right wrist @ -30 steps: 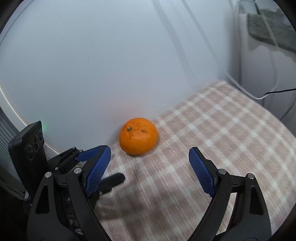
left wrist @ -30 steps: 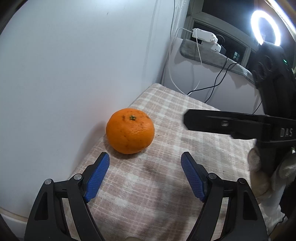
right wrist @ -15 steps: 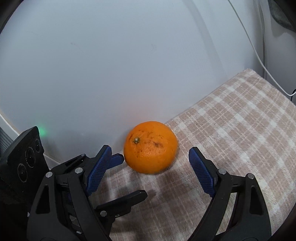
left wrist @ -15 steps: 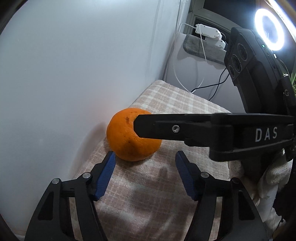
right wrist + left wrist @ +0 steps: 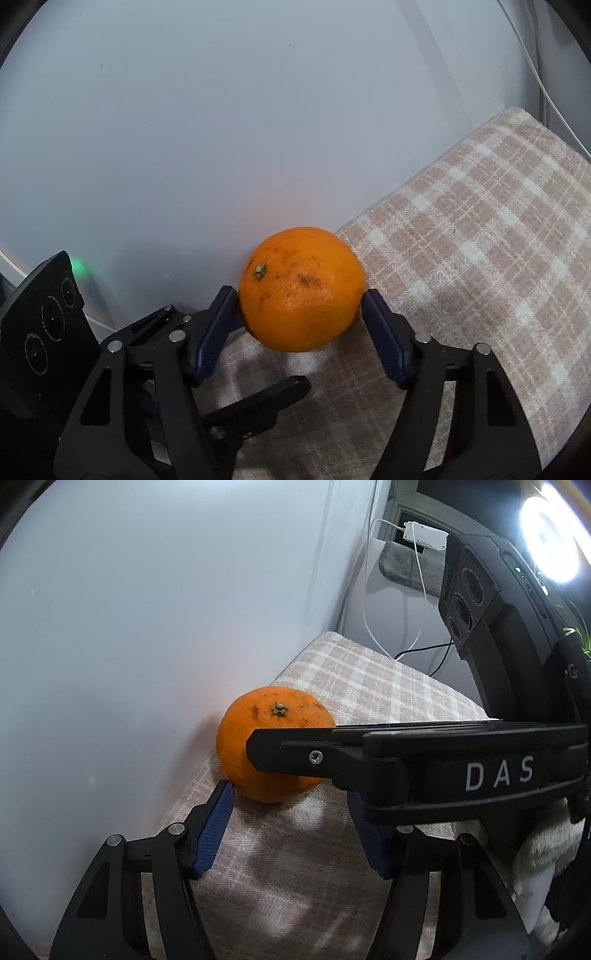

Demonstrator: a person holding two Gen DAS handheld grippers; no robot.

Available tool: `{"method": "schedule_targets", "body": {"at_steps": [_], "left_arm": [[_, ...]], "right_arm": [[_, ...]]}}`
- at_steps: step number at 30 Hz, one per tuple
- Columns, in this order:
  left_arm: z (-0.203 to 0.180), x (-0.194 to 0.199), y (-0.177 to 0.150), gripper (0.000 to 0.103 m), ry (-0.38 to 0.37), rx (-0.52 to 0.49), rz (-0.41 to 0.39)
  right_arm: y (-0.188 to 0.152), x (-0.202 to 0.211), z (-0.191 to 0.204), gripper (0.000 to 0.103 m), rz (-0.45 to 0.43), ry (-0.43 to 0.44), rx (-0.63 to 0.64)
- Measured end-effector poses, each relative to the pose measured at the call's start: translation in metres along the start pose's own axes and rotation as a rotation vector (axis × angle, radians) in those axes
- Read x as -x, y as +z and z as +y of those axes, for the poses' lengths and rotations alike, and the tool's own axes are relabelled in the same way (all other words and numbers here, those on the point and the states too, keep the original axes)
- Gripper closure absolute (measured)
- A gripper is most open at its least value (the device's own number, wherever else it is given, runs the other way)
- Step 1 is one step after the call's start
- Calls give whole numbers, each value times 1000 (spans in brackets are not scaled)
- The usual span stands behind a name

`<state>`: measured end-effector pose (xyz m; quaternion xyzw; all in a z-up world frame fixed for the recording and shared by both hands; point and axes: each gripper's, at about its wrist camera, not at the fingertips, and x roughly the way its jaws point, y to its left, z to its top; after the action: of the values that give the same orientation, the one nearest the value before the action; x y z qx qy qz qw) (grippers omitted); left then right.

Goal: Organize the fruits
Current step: 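Close the right gripper around the large orange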

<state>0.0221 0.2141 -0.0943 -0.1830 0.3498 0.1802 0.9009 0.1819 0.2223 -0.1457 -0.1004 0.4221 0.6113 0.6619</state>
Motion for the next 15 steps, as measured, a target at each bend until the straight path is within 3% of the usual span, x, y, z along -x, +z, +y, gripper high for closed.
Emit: {"method": "schedule_targets", "body": {"at_steps": [6,15], "left_arm": [[2,4,-1,50,-1,6,-3],[-19,17,-4,55,-30,-39,-12]], "right_arm": [[-10,2,11,33,-20,-19,-9],[-26,25,11,34,-68,-39,-38]]}}
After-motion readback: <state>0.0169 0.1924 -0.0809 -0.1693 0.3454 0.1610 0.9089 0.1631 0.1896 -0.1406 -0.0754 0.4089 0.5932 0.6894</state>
